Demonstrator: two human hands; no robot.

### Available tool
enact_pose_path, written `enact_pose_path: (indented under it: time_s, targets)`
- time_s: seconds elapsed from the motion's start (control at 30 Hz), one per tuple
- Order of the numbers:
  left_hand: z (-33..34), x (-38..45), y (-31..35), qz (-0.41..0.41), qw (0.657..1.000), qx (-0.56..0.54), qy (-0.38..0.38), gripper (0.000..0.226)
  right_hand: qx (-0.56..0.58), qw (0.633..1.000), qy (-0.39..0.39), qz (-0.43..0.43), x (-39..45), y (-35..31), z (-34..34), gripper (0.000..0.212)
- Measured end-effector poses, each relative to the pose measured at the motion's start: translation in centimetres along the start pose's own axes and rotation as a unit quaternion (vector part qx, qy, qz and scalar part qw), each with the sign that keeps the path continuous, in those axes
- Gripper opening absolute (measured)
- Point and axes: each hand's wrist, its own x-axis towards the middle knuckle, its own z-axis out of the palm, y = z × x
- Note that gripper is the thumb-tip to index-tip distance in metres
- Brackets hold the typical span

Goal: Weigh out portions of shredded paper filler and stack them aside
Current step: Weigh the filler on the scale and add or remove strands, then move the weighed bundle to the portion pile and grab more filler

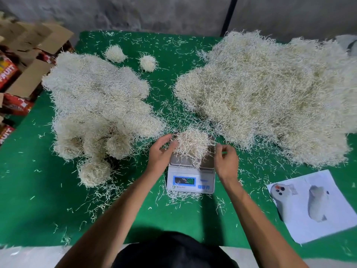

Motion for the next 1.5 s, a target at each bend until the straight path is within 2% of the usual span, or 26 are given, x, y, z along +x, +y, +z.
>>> enact_pose_path:
  time_s: [0.1,0.27,0.3,0.4,0.53,0.63,0.7,0.8,0.87,0.93,0.97,1.03,1.07,1.1,1.17,1.2,1.23,1.27,1.3,1.33,1.37,1.47,1.5]
  targets:
    - [-0.2,-0.2,-0.2,0.001,0.999,-0.012,0.033,0.046,0.000,1.000,-0.007,0.011,0.1,0.0,-0.2,0.024]
    - [-0.4,-0.3,-0.3,0.000,0.999,-0.029,0.030,0.045,0.005,0.999,-0.031,0.021,0.2,-0.1,-0.1,0.007]
    - [-0.3,-0.2,-0.2,-0.001,0.999,-0.032,0.032,0.045,0.006,0.999,-0.035,0.024,0.3,-0.2,0.0,0.009]
    - [-0.3,0.0,0.1,-0.003,0.999,-0.038,0.038,0.043,-0.001,0.999,-0.039,0.030,0.6,-0.2,0.2,0.027]
    - [-0.1,0.6,0.3,-0.017,0.998,-0.023,0.047,0.046,0.000,0.999,-0.035,0.032,1.1,0.0,0.6,0.036]
    - [0.8,1.7,0.8,-0.079,0.996,-0.004,0.038,0.048,0.032,0.997,-0.043,0.057,1.9,-0.7,1.4,0.050]
    - [2.2,2.3,1.6,-0.133,0.991,0.001,0.002,0.043,0.079,0.992,-0.074,0.061,2.2,-1.6,2.5,0.055]
    - [4.9,3.1,2.6,-0.174,0.983,0.020,-0.049,0.038,0.143,0.973,-0.162,0.077,2.0,-3.7,4.9,0.070]
    - [5.7,3.6,3.3,-0.197,0.978,-0.035,-0.060,0.043,0.181,0.966,-0.146,0.115,2.4,-5.1,6.2,0.088]
    - [5.2,3.7,4.2,-0.227,0.959,-0.155,-0.073,0.048,0.212,0.961,-0.096,0.150,3.9,-6.5,6.6,0.094]
    - [4.7,3.7,4.7,-0.229,0.950,-0.203,-0.060,0.044,0.217,0.960,-0.088,0.156,4.8,-7.2,6.7,0.094]
    - [4.3,3.7,5.0,-0.235,0.944,-0.231,0.012,0.034,0.222,0.960,-0.078,0.154,6.1,-8.7,6.8,0.093]
    - [4.2,3.8,5.2,-0.251,0.935,-0.251,0.029,0.039,0.236,0.957,-0.072,0.154,6.2,-9.6,6.8,0.090]
    - [4.2,3.9,5.9,-0.275,0.918,-0.285,0.003,0.048,0.259,0.952,-0.070,0.147,5.9,-10.6,6.9,0.083]
    - [3.8,4.3,7.8,-0.291,0.877,-0.375,-0.079,0.062,0.273,0.953,-0.117,0.058,4.2,-11.8,7.1,0.040]
    - [3.2,4.7,8.4,-0.288,0.871,-0.393,-0.068,0.061,0.222,0.964,-0.146,-0.011,3.3,-11.7,7.4,0.018]
    - [2.3,5.3,8.6,-0.280,0.875,-0.393,-0.036,0.056,0.183,0.967,-0.162,-0.073,2.5,-11.7,7.6,0.012]
    - [1.5,5.8,8.9,-0.279,0.869,-0.409,0.001,0.049,0.156,0.964,-0.178,-0.122,1.8,-11.8,7.7,0.017]
    - [1.0,6.0,8.9,-0.272,0.867,-0.416,0.019,0.045,0.150,0.960,-0.191,-0.141,1.4,-12.0,7.8,0.033]
    - [0.8,6.0,8.8,-0.275,0.866,-0.415,0.042,0.043,0.166,0.955,-0.198,-0.143,1.1,-13.0,7.8,0.047]
    - [0.8,5.7,8.9,-0.283,0.873,-0.395,0.049,0.042,0.182,0.955,-0.198,-0.126,1.1,-14.2,8.0,0.053]
    - [0.7,4.0,9.3,-0.260,0.914,-0.311,-0.019,0.033,0.184,0.963,-0.176,-0.090,2.7,-16.6,8.6,0.039]
    - [0.1,3.9,9.5,-0.245,0.913,-0.325,-0.045,0.031,0.179,0.961,-0.186,-0.095,3.3,-16.9,8.4,0.041]
